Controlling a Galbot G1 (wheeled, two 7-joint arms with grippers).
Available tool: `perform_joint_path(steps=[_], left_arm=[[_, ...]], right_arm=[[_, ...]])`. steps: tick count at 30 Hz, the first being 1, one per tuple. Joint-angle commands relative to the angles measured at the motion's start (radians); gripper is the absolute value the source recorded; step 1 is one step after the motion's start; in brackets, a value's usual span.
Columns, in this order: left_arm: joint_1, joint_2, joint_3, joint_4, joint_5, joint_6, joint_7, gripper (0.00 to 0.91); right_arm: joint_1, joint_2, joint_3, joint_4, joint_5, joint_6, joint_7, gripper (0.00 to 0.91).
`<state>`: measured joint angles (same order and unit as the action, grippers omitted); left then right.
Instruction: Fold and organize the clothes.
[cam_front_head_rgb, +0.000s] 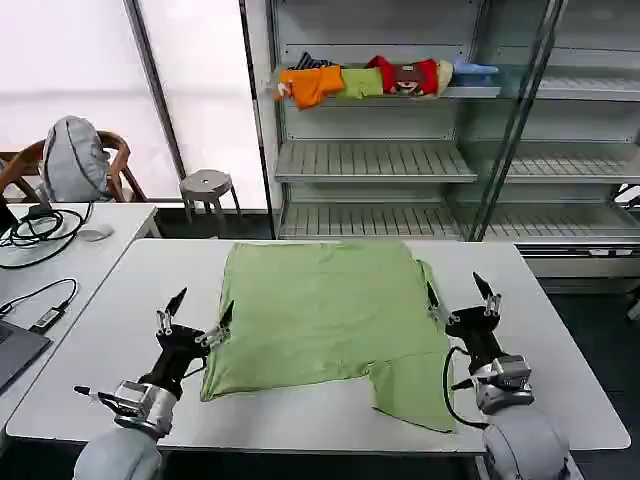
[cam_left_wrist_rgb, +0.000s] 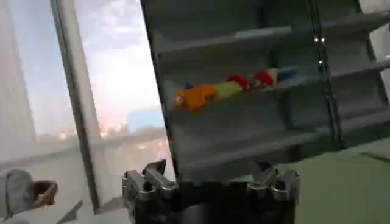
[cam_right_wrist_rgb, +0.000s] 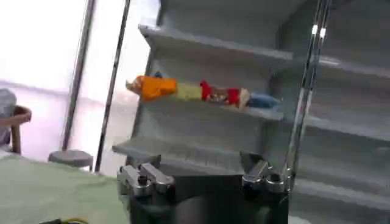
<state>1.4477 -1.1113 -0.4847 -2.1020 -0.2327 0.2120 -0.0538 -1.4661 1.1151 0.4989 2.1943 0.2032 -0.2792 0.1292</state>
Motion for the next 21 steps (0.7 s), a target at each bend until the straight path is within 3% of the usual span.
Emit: perform_joint_path(steps=[1,4,7,12,17,21], left_arm=[[0.140,0.004,0.011,-0.092,-0.139,0.229,-0.066,0.907],[0.158,0.012,-0.003,-0.135,-0.181,0.291,-0.102,0.907],[0.173,0.014,-0.006,-0.144,-0.187,0.316,-0.144,0.907],[0.192,0.013,-0.027,-0.149,-0.199,0.338,-0.197,0.907],[0.193,0.017,-0.041,-0.136,-0.223,0.337,-0.214,0.907],[0.187,0.021,-0.053,-0.140,-0.235,0.338,-0.218,0.907]], right_arm=[[-0.266,-0.036,0.081,0.093,-0.020,-0.015,-0.072,0.907],[-0.311,-0.037,0.095,0.119,0.057,-0.039,-0.024,0.907],[-0.355,-0.029,0.089,0.132,0.044,-0.069,-0.015,0.907],[-0.390,-0.010,0.106,0.119,0.043,-0.121,-0.028,0.907],[-0.407,-0.014,0.111,0.118,0.038,-0.120,-0.078,0.907],[-0.403,-0.007,0.110,0.103,0.036,-0.122,-0.083,0.907]])
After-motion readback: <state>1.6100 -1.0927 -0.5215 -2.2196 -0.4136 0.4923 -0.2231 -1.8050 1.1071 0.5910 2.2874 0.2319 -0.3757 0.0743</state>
